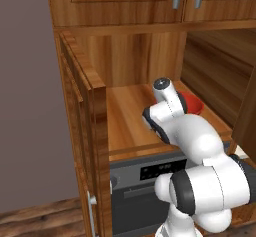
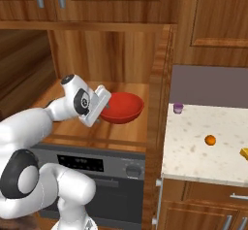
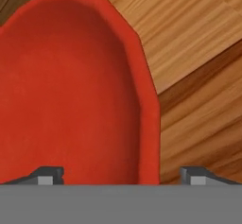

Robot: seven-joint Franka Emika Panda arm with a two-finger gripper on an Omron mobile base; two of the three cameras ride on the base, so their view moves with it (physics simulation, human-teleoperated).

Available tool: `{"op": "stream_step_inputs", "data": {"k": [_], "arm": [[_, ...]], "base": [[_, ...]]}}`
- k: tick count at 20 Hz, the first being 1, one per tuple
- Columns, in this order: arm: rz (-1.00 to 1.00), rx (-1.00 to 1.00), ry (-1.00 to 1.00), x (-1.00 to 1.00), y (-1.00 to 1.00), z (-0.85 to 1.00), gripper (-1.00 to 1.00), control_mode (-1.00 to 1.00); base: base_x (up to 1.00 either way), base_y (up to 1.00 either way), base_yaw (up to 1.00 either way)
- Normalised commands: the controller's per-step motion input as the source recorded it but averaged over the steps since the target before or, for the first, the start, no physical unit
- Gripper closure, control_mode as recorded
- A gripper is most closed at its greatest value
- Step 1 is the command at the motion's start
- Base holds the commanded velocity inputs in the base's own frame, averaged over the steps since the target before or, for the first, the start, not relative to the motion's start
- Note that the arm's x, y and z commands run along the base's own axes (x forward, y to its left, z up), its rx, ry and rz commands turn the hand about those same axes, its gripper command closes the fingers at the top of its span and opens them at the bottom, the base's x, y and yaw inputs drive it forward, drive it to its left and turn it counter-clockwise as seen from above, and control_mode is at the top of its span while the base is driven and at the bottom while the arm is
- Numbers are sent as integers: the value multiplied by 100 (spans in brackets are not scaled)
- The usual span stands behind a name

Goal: Pick both bowls and place them on the counter. Then place the tangerine in one bowl and place the cheese in the other bowl.

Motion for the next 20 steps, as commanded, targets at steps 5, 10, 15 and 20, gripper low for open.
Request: {"op": "stream_step_inputs", "data": {"k": [5,10,15,20], "arm": [[0,6,0,6,-5,-24,100,-100],[0,6,0,8,-4,-14,100,-100],[3,9,-1,-30,4,-3,100,-100],[9,8,-11,-54,11,7,100,-100]], "base": [[0,0,0],[0,0,0],[0,0,0],[0,0,0]]}}
